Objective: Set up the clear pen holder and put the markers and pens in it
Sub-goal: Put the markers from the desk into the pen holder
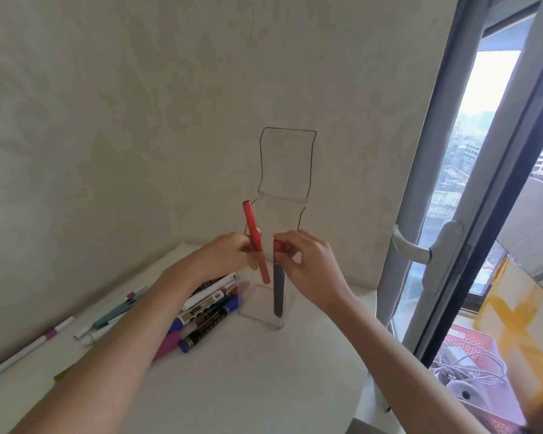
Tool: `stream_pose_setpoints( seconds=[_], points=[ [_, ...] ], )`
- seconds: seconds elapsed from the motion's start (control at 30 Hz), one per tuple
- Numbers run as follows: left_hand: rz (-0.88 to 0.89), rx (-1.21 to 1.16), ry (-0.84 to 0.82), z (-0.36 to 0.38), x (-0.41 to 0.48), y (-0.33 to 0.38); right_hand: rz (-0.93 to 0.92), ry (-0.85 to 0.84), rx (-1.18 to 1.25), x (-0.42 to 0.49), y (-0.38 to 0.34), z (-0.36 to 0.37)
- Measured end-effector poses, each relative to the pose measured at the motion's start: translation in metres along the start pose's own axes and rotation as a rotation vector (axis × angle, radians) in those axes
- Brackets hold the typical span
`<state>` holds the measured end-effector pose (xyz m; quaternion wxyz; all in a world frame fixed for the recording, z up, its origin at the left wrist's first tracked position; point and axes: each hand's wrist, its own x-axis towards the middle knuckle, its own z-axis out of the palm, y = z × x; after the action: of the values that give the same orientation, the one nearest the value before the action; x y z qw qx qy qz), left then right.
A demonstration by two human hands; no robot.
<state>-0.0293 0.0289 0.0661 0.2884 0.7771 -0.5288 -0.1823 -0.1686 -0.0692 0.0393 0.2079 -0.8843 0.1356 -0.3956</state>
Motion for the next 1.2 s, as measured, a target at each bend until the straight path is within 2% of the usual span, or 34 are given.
stream_pose_setpoints(
  seconds=[0.07, 0.17, 0.27, 0.37, 0.47, 0.57, 0.63, 0.8, 0.9, 0.97, 1.03, 1.2],
  points=[
    [0.014, 0.074, -0.049, 0.0, -0.002, 0.001, -0.034, -0.021, -0.046, -0.003, -0.001, 0.005],
    [0.025, 0.151, -0.043, 0.008, -0.005, 0.002, 0.014, -0.037, -0.01, -0.006, -0.003, 0.005],
    [0.041, 0.172, 0.017, 0.01, -0.011, -0.002, 0.104, -0.043, 0.068, -0.007, -0.004, 0.0],
    [0.113, 0.206, 0.128, 0.002, -0.02, -0.007, 0.134, 0.033, 0.141, -0.006, -0.004, -0.006],
    [0.162, 0.164, 0.273, -0.015, -0.037, -0.008, 0.11, 0.108, 0.145, -0.004, -0.013, -0.013],
    [0.114, 0.132, 0.314, -0.022, -0.057, -0.025, 0.008, 0.16, 0.194, -0.007, -0.035, -0.014],
    [0.033, 0.16, 0.31, -0.017, -0.071, -0.049, -0.053, 0.095, 0.233, -0.013, -0.052, -0.001],
    [-0.213, 0.269, 0.342, 0.003, -0.112, -0.105, -0.085, -0.438, 0.018, -0.028, -0.059, 0.07],
    [-0.24, 0.326, 0.28, 0.014, -0.135, -0.115, -0.077, -0.614, -0.13, -0.036, -0.04, 0.101],
    [-0.272, 0.362, 0.251, 0.022, -0.143, -0.122, -0.172, -0.671, -0.264, -0.039, -0.031, 0.111],
    [-0.293, 0.326, 0.274, 0.027, -0.146, -0.126, -0.279, -0.651, -0.345, -0.042, -0.026, 0.116],
    [-0.314, 0.268, 0.337, 0.026, -0.146, -0.132, -0.449, -0.612, -0.389, -0.044, -0.022, 0.123]
  ],
)
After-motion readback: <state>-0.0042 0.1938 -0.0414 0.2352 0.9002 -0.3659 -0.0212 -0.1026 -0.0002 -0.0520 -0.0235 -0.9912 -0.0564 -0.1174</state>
